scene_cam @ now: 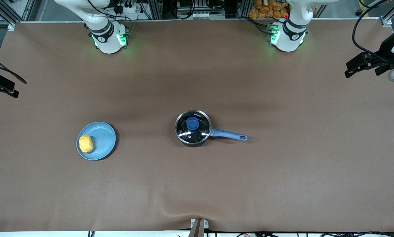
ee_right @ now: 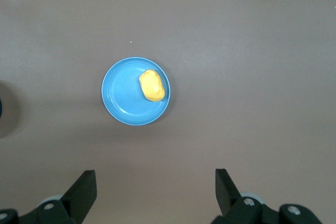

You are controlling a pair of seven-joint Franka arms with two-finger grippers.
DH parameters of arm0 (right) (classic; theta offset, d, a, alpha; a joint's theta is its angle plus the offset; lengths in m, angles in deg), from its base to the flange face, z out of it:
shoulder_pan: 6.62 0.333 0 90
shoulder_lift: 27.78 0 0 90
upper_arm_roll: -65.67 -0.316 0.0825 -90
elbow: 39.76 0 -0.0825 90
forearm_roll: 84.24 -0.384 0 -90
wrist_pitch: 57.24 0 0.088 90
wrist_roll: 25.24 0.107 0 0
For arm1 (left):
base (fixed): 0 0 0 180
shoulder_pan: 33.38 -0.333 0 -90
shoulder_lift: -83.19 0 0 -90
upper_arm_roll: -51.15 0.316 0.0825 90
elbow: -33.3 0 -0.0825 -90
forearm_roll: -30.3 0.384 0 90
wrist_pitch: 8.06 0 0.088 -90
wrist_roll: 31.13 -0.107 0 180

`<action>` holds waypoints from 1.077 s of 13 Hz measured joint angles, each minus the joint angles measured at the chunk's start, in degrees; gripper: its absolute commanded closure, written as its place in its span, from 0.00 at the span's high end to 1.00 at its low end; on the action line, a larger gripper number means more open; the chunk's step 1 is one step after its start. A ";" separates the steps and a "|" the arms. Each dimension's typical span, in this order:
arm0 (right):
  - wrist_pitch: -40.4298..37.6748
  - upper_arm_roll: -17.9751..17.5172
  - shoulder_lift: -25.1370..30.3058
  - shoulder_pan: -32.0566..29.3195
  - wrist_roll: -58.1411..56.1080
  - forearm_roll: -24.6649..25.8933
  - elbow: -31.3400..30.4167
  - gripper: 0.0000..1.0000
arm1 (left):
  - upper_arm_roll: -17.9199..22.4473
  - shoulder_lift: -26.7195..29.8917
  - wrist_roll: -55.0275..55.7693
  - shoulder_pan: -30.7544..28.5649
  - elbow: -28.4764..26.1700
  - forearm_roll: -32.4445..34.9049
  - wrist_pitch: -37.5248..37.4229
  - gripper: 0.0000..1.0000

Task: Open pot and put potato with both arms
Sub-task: 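Reach the left gripper to the lid knob while the right gripper reaches the potato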

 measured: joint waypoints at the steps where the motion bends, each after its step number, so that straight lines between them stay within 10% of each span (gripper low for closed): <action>1: 0.00 0.00 0.00 0.00 -0.03 0.00 -0.03 1.00 | 0.00 -0.05 0.00 0.00 0.00 0.00 0.00 1.00; 8: 4.69 -0.59 -2.58 0.10 -3.61 0.00 -1.77 1.00 | -2.87 -7.51 0.05 3.05 1.96 -0.03 1.18 1.00; 14: 12.48 -0.95 -17.19 0.95 -10.36 -2.37 -3.04 1.00 | -4.96 -21.05 23.74 19.77 3.71 -0.05 13.93 1.00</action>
